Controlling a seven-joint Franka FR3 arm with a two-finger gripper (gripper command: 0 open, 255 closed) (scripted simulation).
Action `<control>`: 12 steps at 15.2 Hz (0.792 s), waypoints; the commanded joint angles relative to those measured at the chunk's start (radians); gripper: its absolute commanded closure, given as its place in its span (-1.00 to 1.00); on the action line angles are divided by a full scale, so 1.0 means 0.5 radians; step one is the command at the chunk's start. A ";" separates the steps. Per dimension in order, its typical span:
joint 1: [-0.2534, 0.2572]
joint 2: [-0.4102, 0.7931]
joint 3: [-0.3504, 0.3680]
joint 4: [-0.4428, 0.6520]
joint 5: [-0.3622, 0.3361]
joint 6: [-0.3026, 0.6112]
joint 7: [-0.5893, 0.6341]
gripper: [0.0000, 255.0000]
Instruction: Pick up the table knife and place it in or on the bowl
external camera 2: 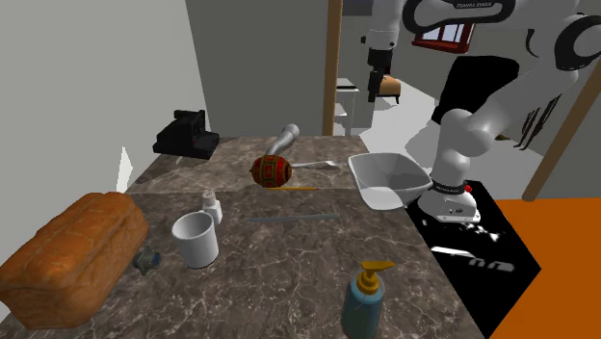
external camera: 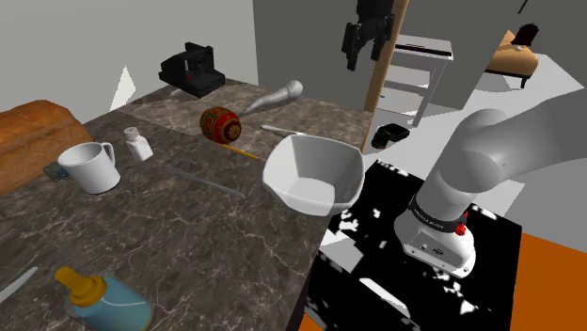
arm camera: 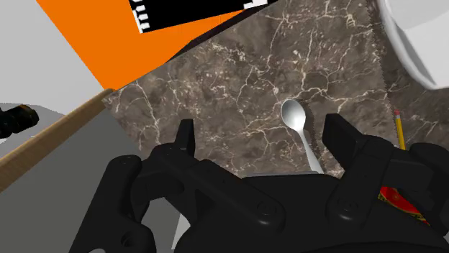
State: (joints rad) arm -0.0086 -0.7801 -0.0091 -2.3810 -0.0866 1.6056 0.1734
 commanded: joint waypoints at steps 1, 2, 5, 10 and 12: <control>0.000 0.000 0.000 0.000 0.000 0.000 0.000 -1.00; 0.020 0.042 0.025 -0.002 0.021 0.039 0.015 -1.00; 0.080 0.177 0.098 0.003 0.081 0.155 0.059 -1.00; 0.172 0.427 0.220 0.049 0.163 0.340 0.126 -1.00; 0.205 0.534 0.269 0.081 0.189 0.409 0.152 -1.00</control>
State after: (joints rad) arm 0.0826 -0.5376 0.1080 -2.3451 -0.0023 1.7915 0.2365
